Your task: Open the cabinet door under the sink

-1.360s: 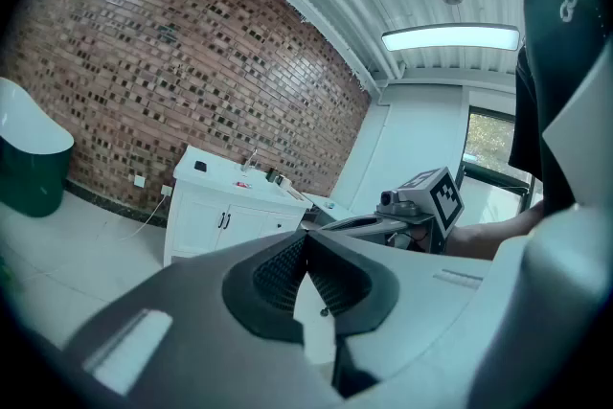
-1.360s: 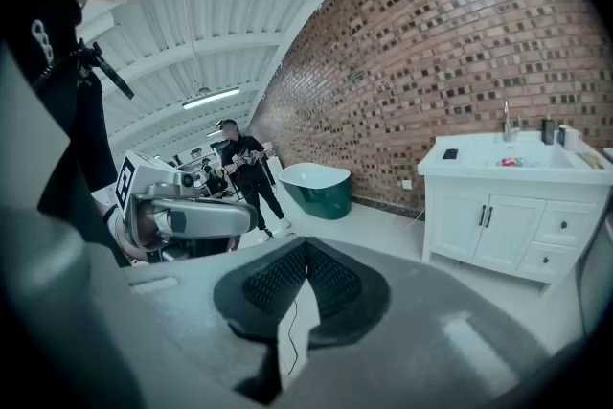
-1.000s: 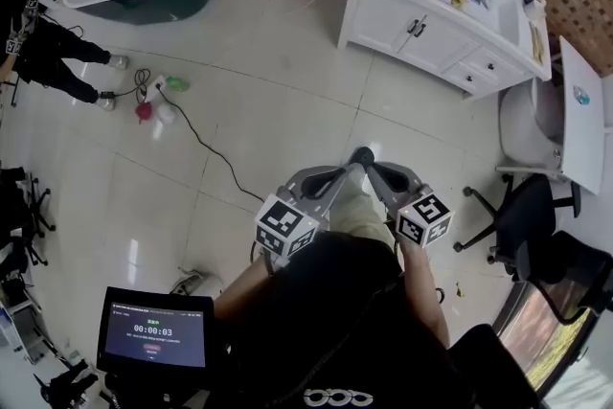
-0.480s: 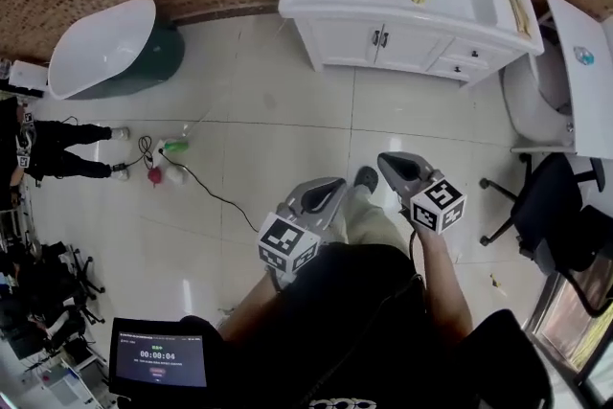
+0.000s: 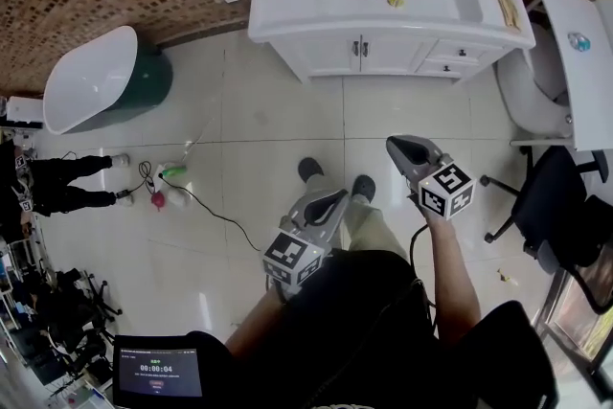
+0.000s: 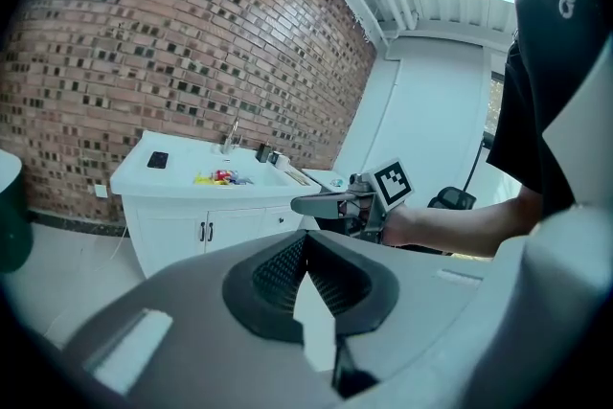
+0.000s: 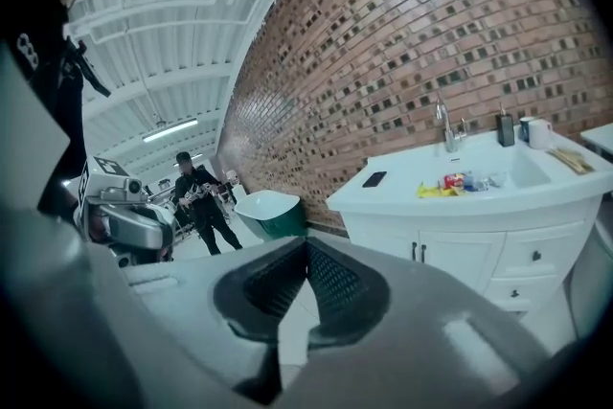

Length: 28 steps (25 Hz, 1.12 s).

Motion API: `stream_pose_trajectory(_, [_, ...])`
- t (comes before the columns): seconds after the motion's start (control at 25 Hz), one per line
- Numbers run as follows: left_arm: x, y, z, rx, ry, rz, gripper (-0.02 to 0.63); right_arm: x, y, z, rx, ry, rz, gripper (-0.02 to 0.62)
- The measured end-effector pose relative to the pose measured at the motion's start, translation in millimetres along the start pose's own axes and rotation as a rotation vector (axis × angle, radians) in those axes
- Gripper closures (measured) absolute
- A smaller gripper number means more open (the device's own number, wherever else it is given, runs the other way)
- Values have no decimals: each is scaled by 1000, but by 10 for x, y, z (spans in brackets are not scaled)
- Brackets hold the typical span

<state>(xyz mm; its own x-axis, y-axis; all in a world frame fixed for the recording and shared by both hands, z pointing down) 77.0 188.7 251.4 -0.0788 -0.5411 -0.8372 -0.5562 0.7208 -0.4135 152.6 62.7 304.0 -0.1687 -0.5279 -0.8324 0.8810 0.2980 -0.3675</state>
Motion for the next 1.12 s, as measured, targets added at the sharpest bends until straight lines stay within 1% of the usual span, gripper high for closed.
stream_pose_trajectory(0.2, [-21,-297,-141,-34,16,-12,589,-99,-83,180,-28,3,-40,604])
stream_pose_trajectory(0.28, [-71,-392,-231,-49,27,-18,589,-154,-153,247,-48,24,-66,604])
stream_pose_trajectory(0.36, [-117,-484,-346,-65,34,-24,589,-200,-249,330,-76,67,-102,604])
stream_pose_trajectory(0.48, [-146,-648,-554,-86,26,-28,589,-243,-451,496,-104,113,-137,604])
stream_pose_trajectory(0.64, [-183,-895,-833,-105,9,-33,589,-338,-767,731,-109,118,-164,604])
stream_pose_trajectory(0.76, [-231,-1008,-1058,-114,4,-35,589,-413,-1046,864,-111,140,-160,604])
stream_pose_trajectory(0.88, [-287,-1078,-1305,-110,18,-28,589,-438,-1323,972,-112,180,-146,604])
stream_pose_trajectory(0.92, [-322,-1105,-1381,-109,24,-29,590,-432,-1402,1015,-113,191,-135,598])
stream_pose_trajectory(0.96, [-365,-1132,-1450,-109,29,-33,589,-433,-1472,1064,-116,198,-124,561])
stream_pose_trajectory(1.12, [-553,-1209,-1677,-123,43,-53,589,-500,-1723,1317,-150,213,-116,543])
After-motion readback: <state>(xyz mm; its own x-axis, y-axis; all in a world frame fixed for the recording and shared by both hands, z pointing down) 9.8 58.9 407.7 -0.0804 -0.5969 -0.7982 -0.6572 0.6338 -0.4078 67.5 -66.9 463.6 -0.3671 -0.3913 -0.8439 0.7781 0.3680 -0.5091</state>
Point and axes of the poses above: the fingertips, and each gripper's own axes: y backward along the fingers, z to its right, x out of its top, the point moved 2 cm from there along y, backward along the fingers, and after that the axes turned 2 degrees about -y, right-handed, at the moved point
